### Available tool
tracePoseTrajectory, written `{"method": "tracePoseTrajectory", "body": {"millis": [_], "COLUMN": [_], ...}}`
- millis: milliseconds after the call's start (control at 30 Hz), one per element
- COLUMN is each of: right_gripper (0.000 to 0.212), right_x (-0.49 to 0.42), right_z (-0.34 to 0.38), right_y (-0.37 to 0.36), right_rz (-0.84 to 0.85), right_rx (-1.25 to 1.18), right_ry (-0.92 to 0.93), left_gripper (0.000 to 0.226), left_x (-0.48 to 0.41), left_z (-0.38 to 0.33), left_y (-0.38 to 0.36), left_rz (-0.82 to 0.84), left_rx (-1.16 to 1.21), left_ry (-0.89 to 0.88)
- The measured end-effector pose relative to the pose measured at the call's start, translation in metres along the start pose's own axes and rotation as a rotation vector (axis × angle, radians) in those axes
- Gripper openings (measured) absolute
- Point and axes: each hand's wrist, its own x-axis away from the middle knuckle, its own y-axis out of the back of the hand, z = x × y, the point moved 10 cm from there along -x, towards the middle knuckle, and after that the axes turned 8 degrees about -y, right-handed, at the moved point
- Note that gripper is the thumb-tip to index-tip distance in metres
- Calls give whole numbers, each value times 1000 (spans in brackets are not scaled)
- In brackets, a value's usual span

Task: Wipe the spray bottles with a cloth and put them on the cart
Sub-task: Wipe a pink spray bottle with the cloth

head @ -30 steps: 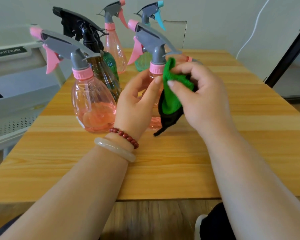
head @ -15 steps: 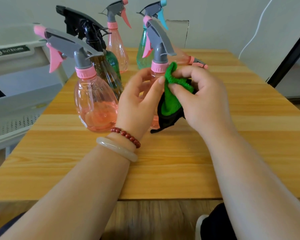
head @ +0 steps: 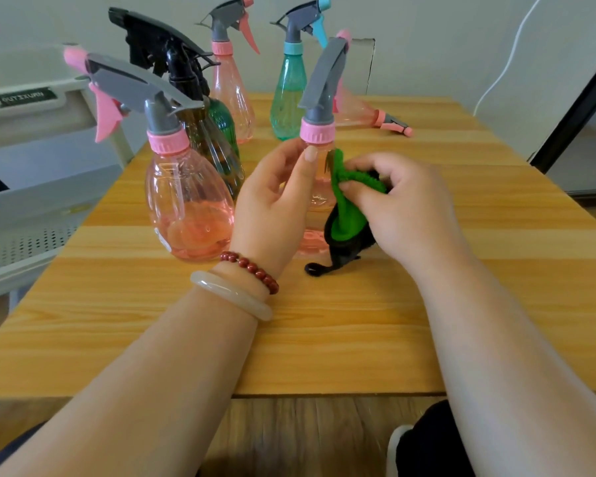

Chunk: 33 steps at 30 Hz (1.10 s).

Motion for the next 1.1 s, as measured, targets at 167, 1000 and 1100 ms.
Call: {"method": "tracePoseTrajectory", "body": {"millis": [167, 1000, 1100], "right_gripper": [26, 28, 26], "right_x": [0, -3, 0], "right_z": [7, -14, -11], "right_y": [11, 4, 5], "right_rz": [-71, -70, -125], "right_rx": [-45, -275, -474], "right_ry": [31, -131, -118], "left_gripper": [26, 33, 33], "left_x": [-3, -2, 0], "left_z": [-1, -1, 1], "left_y": [3, 5, 0], "left_rz": [-9, -48, -32], "left_rx": [-96, -65, 9], "left_ry": [-48, -55, -32]}}
